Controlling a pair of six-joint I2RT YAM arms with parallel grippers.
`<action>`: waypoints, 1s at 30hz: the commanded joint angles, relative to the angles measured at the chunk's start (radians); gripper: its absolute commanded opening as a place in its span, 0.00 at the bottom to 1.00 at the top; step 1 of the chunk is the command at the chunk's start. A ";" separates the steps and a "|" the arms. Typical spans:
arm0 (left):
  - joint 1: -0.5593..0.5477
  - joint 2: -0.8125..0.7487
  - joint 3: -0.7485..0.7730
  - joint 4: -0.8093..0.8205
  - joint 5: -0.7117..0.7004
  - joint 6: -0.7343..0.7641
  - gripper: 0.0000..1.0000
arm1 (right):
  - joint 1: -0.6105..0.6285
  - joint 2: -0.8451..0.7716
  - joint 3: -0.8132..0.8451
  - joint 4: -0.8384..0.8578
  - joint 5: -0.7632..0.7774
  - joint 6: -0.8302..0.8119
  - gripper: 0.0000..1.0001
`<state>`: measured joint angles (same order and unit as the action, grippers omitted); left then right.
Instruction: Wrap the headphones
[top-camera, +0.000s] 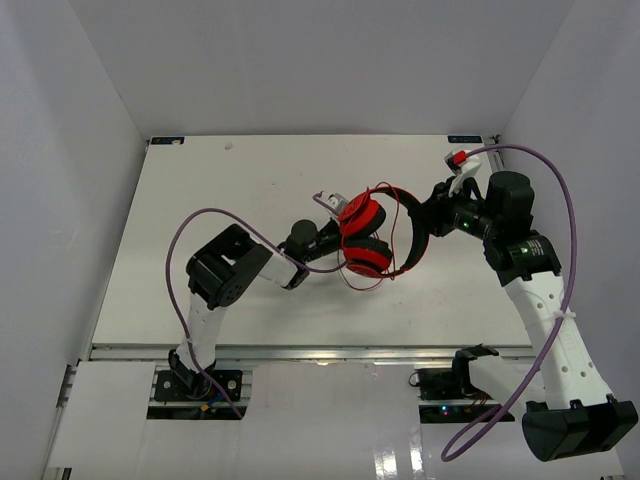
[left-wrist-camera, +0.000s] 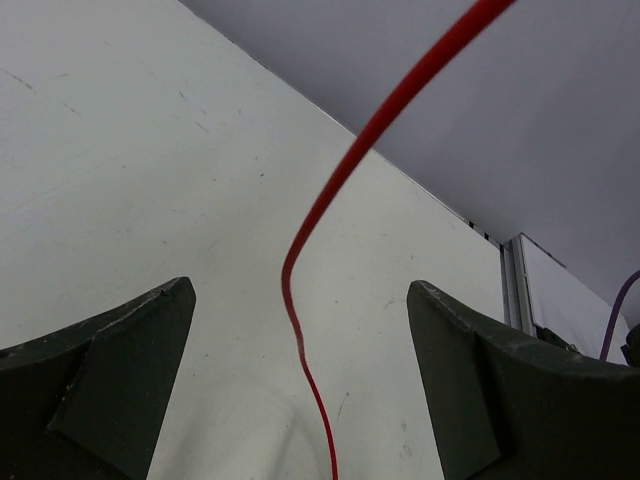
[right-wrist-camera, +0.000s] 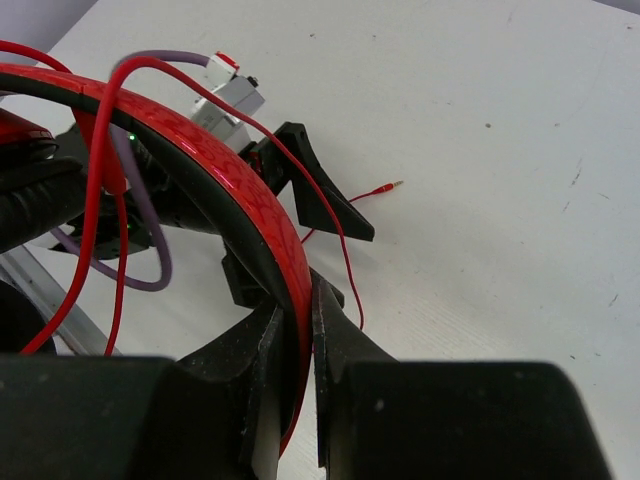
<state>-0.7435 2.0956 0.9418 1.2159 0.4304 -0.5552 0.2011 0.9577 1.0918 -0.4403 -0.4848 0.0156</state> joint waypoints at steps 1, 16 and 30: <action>-0.014 0.053 0.056 0.118 -0.012 -0.098 0.90 | -0.017 -0.013 0.070 0.054 -0.061 0.067 0.08; -0.147 0.187 0.064 0.221 0.047 -0.201 0.00 | -0.054 -0.021 0.078 0.051 -0.060 0.084 0.08; -0.146 -0.152 -0.347 0.198 -0.042 -0.118 0.00 | -0.061 0.005 0.075 0.071 0.234 -0.006 0.08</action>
<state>-0.8913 2.0803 0.6697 1.3143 0.4203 -0.7069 0.1452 0.9592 1.1191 -0.4469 -0.3222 0.0045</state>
